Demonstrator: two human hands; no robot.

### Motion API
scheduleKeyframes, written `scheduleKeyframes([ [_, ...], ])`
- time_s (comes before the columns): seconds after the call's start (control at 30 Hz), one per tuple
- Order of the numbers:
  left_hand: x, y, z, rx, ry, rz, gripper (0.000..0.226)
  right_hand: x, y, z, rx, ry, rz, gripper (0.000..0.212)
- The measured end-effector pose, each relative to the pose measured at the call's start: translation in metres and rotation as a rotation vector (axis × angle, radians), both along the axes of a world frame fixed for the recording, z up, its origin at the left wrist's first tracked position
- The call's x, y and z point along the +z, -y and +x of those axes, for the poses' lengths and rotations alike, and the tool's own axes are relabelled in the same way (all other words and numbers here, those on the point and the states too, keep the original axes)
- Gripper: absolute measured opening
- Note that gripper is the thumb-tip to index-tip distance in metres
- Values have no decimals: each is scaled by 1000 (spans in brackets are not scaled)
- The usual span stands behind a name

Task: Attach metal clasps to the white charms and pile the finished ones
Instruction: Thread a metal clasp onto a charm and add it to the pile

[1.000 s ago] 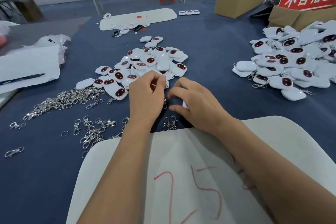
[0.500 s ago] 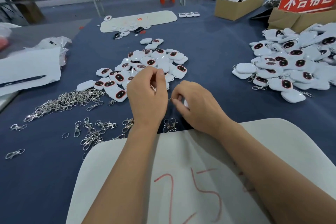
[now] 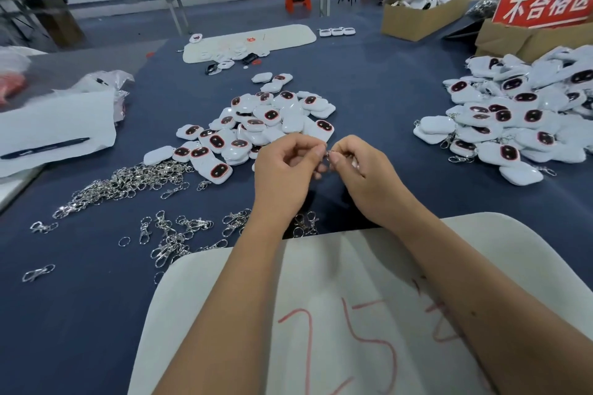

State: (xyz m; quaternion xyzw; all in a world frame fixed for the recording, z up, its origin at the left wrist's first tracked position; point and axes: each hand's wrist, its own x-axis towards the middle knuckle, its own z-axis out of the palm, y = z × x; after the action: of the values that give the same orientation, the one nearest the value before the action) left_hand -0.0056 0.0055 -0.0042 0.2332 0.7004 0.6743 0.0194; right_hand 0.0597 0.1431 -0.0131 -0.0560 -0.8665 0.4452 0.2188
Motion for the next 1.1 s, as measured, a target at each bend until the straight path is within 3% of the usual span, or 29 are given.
scheduleKeyframes([
  [0.43,-1,1,-4,-4,68,18,11,-2,-4,0,-156,-106,-108,12],
  [0.67,-1,-3,2,8,-194,-177,9,1,-3,2,-158,-135,-39,10],
  [1.1,0,2,-5,-104,-65,-167,21,2,-9,4,-40,-89,-205,11],
])
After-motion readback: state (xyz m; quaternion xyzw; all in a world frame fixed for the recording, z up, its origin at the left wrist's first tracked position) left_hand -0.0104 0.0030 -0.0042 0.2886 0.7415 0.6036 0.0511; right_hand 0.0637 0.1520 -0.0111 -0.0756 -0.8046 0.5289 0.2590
